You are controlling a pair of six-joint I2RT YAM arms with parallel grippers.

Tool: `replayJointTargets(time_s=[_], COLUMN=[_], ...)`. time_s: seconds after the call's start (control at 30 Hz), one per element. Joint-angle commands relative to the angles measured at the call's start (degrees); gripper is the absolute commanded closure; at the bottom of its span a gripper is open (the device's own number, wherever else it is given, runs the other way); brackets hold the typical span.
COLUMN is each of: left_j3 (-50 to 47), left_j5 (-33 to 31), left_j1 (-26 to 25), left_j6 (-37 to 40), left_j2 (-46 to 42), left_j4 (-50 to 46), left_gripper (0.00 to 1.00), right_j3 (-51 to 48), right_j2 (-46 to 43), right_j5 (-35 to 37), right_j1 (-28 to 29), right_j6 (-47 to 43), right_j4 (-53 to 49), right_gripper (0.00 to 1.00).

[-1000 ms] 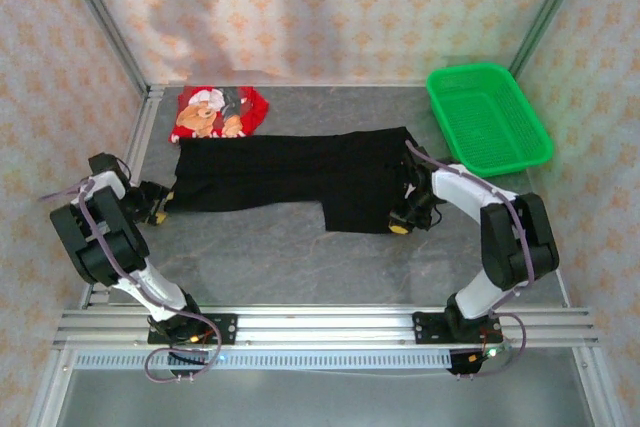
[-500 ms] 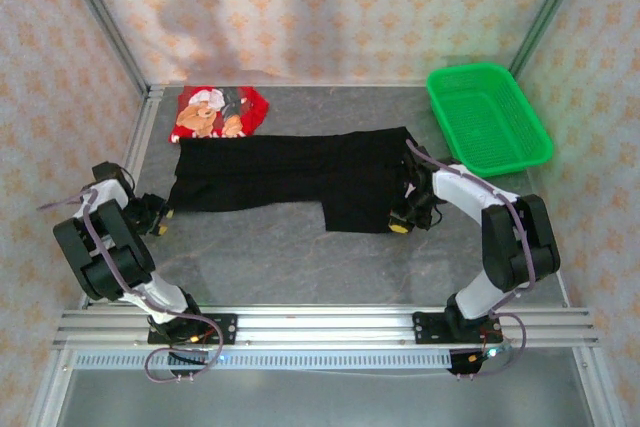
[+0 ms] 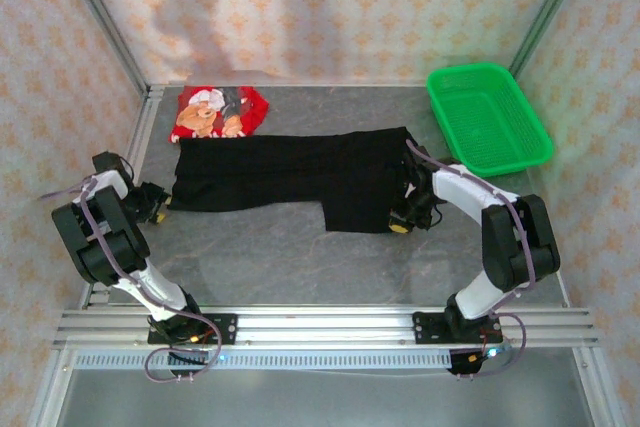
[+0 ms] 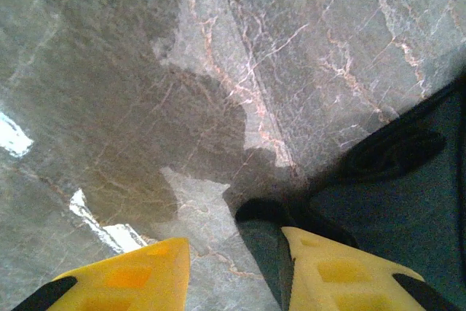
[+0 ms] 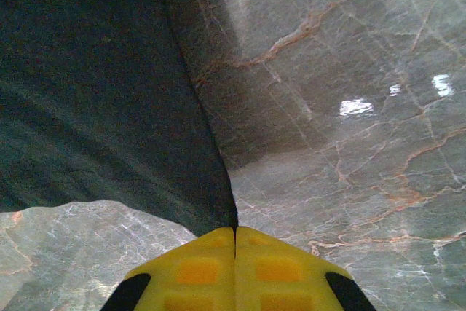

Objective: Fold and stack the t-shirts

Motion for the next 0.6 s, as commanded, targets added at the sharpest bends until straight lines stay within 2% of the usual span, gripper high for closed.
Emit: replayJointTargets(time_s=[0.0, 0.43, 0.57], left_j3=[2.45, 6.13, 6.48], left_j5=[0.49, 1.47, 1.56], left_j1=[-0.68, -3.41, -3.94], left_j6=[0.22, -0.42, -0.44], left_j2=[1.77, 4.99, 5.78], left_j4=[0.92, 3.03, 2.95], left_gripper=[0.63, 0.65, 0.68], right_j3=[0.39, 0.57, 0.52], right_j2=[0.38, 0.74, 0.8], right_j5=[0.15, 0.19, 0.15], right_j1=[-0.4, -0.39, -0.41], right_j6=[0.56, 0.61, 0.65], right_j4=[0.1, 0.29, 0.36], right_gripper=[1.0, 1.0, 1.0])
